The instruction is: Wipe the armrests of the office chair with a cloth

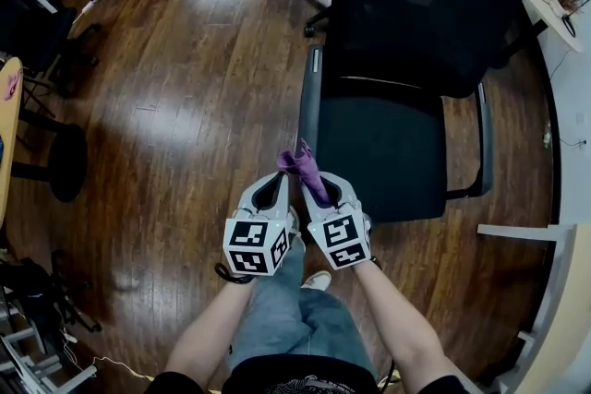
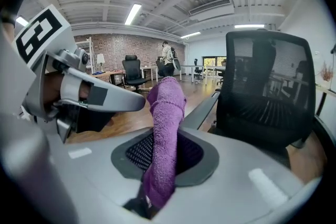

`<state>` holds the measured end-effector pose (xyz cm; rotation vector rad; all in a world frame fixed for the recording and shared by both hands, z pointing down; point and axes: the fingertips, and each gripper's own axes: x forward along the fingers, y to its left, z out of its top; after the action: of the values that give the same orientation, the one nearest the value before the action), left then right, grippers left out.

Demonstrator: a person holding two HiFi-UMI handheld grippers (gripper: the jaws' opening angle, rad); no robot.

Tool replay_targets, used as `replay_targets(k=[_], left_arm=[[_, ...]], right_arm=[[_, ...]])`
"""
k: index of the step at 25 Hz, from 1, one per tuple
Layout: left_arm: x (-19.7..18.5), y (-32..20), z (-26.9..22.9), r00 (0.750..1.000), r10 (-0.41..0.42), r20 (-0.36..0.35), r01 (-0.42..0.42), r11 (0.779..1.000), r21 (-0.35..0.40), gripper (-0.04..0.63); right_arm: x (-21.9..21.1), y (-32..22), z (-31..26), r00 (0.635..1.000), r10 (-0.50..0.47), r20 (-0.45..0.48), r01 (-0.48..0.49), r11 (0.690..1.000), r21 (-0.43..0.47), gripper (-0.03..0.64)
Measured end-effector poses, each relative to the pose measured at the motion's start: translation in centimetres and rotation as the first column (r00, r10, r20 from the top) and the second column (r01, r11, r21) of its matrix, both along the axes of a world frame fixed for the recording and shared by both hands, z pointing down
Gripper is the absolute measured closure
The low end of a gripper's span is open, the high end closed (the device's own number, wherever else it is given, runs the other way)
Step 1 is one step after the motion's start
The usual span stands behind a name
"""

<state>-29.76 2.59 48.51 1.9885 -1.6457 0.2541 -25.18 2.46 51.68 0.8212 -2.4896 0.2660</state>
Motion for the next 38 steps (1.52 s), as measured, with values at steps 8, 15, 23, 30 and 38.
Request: replay_targets(k=[8,15,23,30,38], left_arm=[[1.3,2.5,2.4,0.999,0.044,0.02,-0.043,0.999,-0.021,0.592],[2.5,2.4,5.0,0.992,0.107,0.074,-0.106,0.994,-0.008,0.592],[3.6,3.4,8.4,0.988,0.132,0.082,-0.129,0.991,-0.038,0.591],[5.1,3.9,7.6,0.985,0.148,0.092,-0.141,0.987,-0.078,0.591],[6.8,3.2,8.0,0.981,0.163,0.105,-0.152,0.983,-0.107,0.592]], right_arm=[[0.4,2.9,3.3,0.991,0.094,0.092,-0.088,0.994,-0.06,0.543],[0.9,4.0,9.0,0.988,0.111,0.11,-0.102,0.991,-0.088,0.543],[1.0,4.3,12.4,0.982,0.137,0.133,-0.123,0.987,-0.107,0.543],[4.6,5.3,10.6,0.954,0.232,0.19,-0.209,0.969,-0.134,0.543],[8.0,4.2,12.8,0.911,0.371,0.183,-0.323,0.915,-0.243,0.543]])
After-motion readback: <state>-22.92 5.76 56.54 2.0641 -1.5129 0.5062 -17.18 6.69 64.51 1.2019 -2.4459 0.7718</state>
